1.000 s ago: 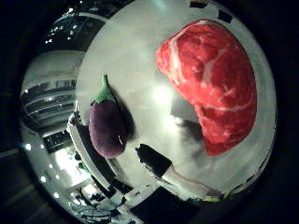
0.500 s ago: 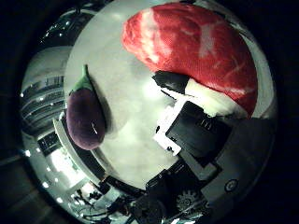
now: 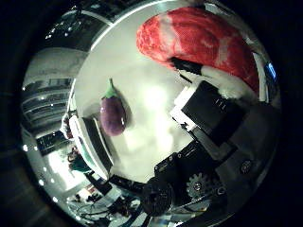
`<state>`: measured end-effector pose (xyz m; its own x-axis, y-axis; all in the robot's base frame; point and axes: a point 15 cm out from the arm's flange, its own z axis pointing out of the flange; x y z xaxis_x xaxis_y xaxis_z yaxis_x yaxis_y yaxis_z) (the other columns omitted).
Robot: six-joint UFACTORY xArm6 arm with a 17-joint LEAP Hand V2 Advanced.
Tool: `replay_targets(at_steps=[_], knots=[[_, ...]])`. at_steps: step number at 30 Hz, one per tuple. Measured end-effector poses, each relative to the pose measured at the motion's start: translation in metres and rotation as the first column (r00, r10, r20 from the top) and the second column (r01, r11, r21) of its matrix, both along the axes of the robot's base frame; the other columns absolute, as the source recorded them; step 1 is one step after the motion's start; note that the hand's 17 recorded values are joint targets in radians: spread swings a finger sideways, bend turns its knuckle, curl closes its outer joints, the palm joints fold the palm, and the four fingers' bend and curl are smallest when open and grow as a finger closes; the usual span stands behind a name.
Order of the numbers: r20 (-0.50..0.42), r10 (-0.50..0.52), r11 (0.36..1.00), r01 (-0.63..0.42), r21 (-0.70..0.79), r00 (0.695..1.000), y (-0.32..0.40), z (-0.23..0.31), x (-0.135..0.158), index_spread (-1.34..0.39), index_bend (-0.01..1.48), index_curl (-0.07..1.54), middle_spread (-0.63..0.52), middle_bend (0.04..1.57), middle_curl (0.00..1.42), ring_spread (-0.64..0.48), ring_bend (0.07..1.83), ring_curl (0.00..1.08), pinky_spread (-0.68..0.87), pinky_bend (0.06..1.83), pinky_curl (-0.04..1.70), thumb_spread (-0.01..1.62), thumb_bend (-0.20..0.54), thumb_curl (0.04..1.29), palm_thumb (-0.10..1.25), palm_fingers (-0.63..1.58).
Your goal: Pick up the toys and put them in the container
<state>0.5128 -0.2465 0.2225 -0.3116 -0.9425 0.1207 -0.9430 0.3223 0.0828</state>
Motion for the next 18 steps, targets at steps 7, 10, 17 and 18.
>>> replay_targets(at_steps=[7,10,17,18], knots=[[-0.037,0.110,0.994,-0.110,0.024,0.993,0.078,0.026,-0.067,-0.46,0.49,0.67,-0.25,1.08,0.57,-0.28,1.16,0.49,-0.46,1.12,0.49,0.83,-0.022,0.46,1.07,1.21],[-0.027,0.231,0.973,-0.230,0.027,0.973,0.138,0.031,-0.087,-0.47,0.48,0.69,-0.25,1.08,0.57,-0.28,1.17,0.49,-0.46,1.12,0.49,0.83,-0.021,0.47,1.07,1.20],[0.001,0.422,0.906,-0.421,0.047,0.907,0.286,0.024,-0.103,-0.48,0.44,0.74,-0.25,1.09,0.56,-0.28,1.16,0.48,-0.46,1.12,0.50,0.83,-0.021,0.47,1.07,1.21],[0.004,0.446,0.894,-0.445,0.048,0.895,0.306,0.024,-0.105,-0.48,0.43,0.75,-0.25,1.09,0.56,-0.28,1.17,0.48,-0.46,1.12,0.50,0.83,-0.021,0.47,1.07,1.21]])
